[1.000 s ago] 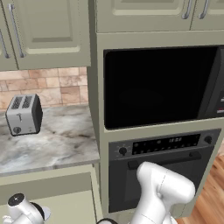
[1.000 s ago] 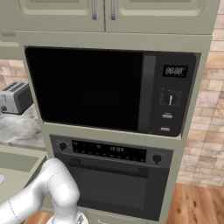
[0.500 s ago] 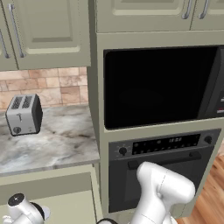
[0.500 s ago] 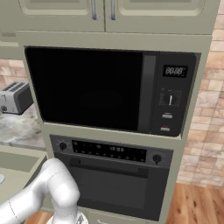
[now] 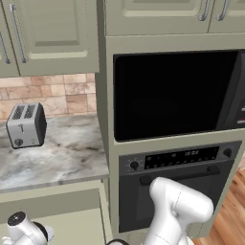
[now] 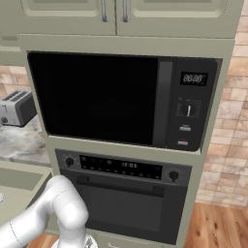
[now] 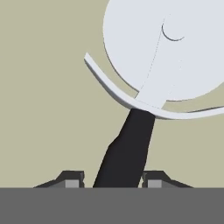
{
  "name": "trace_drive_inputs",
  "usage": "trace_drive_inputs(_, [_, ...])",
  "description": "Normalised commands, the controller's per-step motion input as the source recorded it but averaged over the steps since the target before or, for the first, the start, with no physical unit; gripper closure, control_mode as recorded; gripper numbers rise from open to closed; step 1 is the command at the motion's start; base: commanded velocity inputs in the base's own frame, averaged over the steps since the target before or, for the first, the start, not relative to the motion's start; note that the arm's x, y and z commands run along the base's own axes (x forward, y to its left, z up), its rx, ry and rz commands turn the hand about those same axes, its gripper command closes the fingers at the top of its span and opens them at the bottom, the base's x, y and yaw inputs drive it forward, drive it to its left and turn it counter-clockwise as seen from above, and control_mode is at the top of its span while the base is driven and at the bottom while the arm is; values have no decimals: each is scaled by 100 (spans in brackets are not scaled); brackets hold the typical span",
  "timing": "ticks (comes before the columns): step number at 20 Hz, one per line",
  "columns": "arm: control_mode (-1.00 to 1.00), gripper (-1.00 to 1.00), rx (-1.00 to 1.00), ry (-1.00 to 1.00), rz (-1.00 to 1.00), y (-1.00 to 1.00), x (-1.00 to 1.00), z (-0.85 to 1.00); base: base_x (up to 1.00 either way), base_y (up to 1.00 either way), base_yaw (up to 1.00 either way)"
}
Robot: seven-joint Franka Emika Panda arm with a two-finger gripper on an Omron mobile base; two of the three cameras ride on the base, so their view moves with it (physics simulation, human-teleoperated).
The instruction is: Take the pizza cutter from the drawer on the left and place it on the dining counter for cutting.
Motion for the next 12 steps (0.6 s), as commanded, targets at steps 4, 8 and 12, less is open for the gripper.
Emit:
trace_drive_inputs(4, [-100, 100, 0, 0, 0, 0, -36, 29, 0, 0, 0])
trace_drive_inputs(8, [-100, 100, 0, 0, 0, -5, -21, 40, 0, 0, 0])
trace_drive_inputs(12, [-100, 100, 0, 0, 0, -13, -10, 44, 0, 0, 0])
